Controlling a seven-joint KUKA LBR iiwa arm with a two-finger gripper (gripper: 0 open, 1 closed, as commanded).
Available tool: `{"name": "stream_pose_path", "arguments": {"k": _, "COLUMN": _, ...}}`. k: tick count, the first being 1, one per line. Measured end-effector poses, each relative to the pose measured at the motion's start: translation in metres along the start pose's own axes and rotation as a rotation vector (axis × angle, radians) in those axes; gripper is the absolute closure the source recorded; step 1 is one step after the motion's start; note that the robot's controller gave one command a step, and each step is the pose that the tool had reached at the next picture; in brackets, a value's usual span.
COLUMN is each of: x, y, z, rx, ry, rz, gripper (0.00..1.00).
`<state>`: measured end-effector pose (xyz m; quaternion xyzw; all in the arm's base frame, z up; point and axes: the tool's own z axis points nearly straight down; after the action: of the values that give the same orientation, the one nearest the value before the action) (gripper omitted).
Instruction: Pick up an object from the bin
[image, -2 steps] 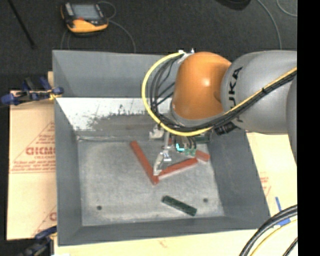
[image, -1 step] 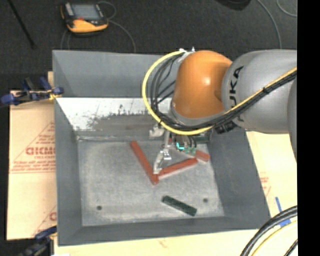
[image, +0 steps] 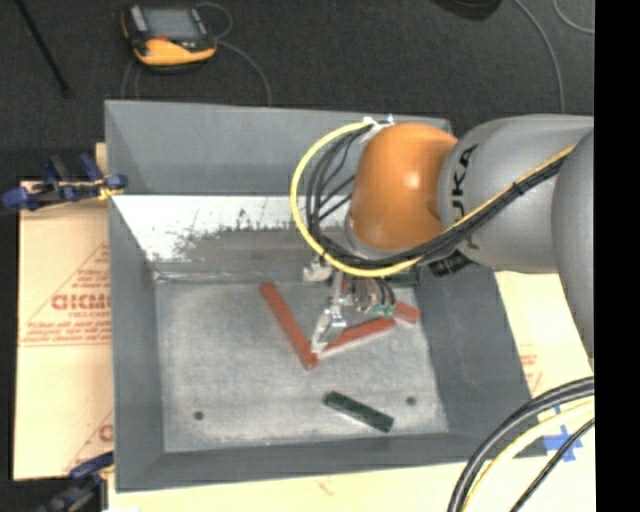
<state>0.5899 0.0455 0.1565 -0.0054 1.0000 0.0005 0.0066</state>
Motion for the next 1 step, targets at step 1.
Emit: {"name": "stream_pose_path", "arguments": {"k": 1, "x": 0.0002, "y": -0.0068, "z": 0.0169, "rx": 0.001, "ry": 0.002, "rz": 0.003, "gripper": 0.0}}
